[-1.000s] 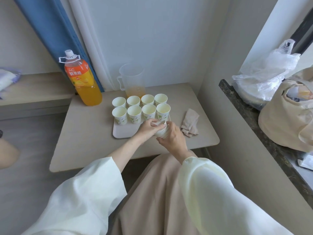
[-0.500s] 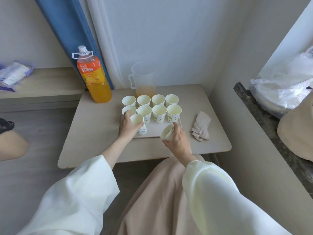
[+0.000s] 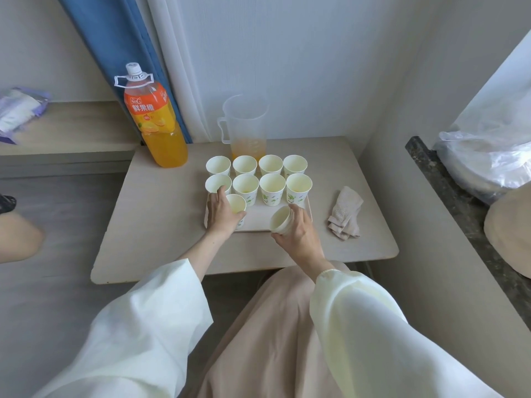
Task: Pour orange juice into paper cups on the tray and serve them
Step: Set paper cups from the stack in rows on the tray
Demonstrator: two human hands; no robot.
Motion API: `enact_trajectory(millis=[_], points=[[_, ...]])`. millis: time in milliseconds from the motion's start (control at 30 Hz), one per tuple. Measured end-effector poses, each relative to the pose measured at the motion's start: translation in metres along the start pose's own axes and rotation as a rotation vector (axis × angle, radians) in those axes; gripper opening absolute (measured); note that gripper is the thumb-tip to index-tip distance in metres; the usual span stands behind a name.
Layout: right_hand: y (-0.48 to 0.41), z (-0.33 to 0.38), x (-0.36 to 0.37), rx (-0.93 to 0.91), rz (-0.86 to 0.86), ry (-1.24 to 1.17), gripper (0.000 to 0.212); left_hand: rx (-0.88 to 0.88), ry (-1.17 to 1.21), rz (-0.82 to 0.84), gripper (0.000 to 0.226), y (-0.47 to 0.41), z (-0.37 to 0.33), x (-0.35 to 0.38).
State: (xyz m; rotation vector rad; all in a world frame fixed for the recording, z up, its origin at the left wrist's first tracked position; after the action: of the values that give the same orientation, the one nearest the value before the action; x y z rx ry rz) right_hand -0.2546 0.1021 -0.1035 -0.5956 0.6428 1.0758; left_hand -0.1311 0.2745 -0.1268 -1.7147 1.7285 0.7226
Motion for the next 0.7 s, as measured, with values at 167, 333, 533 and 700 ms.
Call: enact_trajectory(millis=[167,333,533,700], points=[[-0.0005,-0.0001,0.002,-0.01,0.02,-0.005,0.076,-0.015,0.007,-0.004,0.083,-0.0026,0.0036,0.0018],[0.0,-0.0006,0.0023,0.0,0.041,-0.001,0.075,-0.038,0.046,-0.02,0.081,-0.0026,0.005,0.0016],[0.0019,0.0003,0.0009,-0.015,0.037,0.005,0.073,-0.044,0.063,-0.019,0.079,-0.0021,0.0059,0.0054],[0.0011,0.0009,-0.0005,-0.013,0.02,-0.015,0.07,-0.06,0.032,-0.022,0.077,-0.0021,0.0048,0.0058]])
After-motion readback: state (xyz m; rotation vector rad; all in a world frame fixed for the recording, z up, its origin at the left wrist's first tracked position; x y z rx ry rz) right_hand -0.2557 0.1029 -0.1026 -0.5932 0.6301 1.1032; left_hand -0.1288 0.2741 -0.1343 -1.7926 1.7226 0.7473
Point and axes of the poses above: each hand's wrist, its own y-axis away from the middle knuckle, its own x-axis out of the palm, z = x × y, the point moved 5 cm from there along -y, towards the middle knuckle, and after that the axes turned 4 degrees about -z, right-handed, at the moved point
